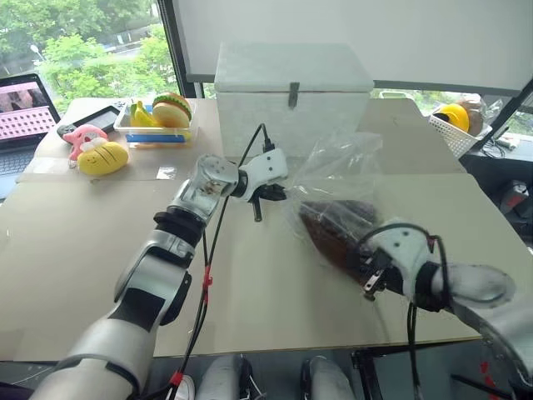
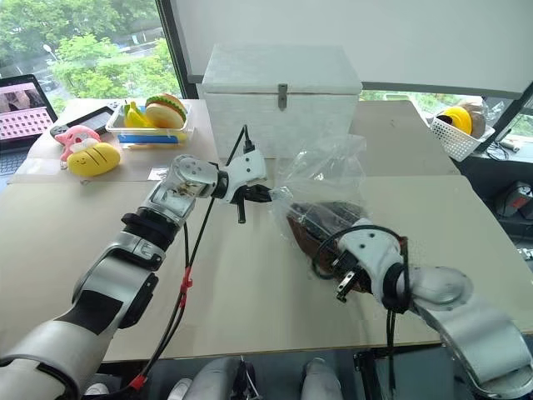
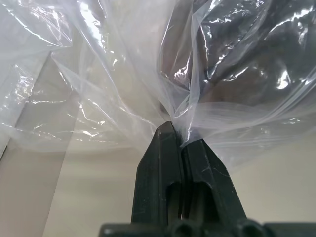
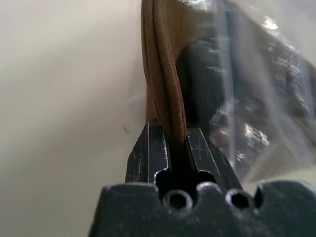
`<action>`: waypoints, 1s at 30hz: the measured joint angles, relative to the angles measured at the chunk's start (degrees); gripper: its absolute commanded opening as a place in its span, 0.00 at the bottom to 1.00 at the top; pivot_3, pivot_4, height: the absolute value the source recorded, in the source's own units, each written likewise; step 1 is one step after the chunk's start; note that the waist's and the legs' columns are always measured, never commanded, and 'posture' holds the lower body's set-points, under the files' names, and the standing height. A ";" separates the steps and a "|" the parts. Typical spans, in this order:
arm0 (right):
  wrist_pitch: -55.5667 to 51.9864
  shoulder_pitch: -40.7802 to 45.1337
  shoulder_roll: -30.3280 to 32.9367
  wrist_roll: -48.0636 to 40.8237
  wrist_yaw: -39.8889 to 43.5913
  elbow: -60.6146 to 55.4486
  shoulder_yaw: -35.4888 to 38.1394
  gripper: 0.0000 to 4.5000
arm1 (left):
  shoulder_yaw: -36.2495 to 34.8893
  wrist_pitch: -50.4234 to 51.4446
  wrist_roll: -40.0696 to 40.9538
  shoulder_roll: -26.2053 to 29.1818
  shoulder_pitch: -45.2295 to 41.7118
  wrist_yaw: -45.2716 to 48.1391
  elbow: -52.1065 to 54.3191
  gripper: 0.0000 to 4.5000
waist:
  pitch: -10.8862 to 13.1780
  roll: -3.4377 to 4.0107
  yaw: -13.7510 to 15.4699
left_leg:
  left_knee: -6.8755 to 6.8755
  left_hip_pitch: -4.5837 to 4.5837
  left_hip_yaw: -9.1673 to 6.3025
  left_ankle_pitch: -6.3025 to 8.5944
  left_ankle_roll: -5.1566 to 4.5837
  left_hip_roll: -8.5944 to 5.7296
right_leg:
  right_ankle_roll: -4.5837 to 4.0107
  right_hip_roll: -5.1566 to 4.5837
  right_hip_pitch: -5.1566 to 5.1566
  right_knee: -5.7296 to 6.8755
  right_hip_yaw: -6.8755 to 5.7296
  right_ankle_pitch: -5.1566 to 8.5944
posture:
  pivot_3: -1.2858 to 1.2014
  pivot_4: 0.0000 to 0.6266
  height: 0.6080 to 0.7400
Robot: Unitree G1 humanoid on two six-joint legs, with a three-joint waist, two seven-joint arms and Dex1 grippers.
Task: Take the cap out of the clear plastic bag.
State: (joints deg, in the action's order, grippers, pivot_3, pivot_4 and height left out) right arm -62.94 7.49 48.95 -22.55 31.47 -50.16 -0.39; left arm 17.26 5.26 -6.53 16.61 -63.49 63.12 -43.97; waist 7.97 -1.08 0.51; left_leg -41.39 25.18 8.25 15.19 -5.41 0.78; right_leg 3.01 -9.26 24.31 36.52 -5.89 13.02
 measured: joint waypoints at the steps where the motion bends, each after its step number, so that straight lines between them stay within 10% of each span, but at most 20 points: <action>1: 0.91 0.29 -0.03 -0.01 0.25 -0.54 -1.11 0.00 | 0.00 0.01 -0.02 0.03 0.01 0.00 0.00 0.00 | 0.01 -0.01 0.04 | -0.02 0.00 0.01 0.00 0.00 -0.01 | 0.00 0.00 0.00 -0.02 0.00 0.00 | 0.52 0.24 0.87; 16: 5.94 6.81 -6.66 -13.02 3.68 -5.13 6.28 0.00 | -0.46 0.05 -0.07 0.57 0.04 -0.51 0.05 0.00 | 0.02 -0.04 0.39 | -0.01 0.05 -0.05 0.06 -0.11 -0.01 | 0.03 0.01 -0.14 -0.33 -0.14 -0.04 | 0.52 0.24 0.87; 30: 28.08 6.48 -9.17 -61.91 -10.01 -0.85 35.71 0.00 | -0.37 0.04 -0.07 -0.16 0.06 -0.49 0.12 0.00 | 0.04 -0.06 0.23 | -0.07 0.00 -0.06 0.10 -0.17 -0.01 | 0.07 0.01 -0.25 -0.38 -0.11 -0.11 | 0.52 0.24 0.87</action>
State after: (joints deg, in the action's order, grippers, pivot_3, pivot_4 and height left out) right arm -34.86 13.97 39.79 -84.46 21.46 -51.01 35.32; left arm 16.89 5.30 -6.61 16.45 -63.42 62.64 -43.85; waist 8.01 -1.14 0.74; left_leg -41.46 25.19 8.19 15.29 -5.59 0.76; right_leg 3.08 -9.25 24.06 36.15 -6.00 12.91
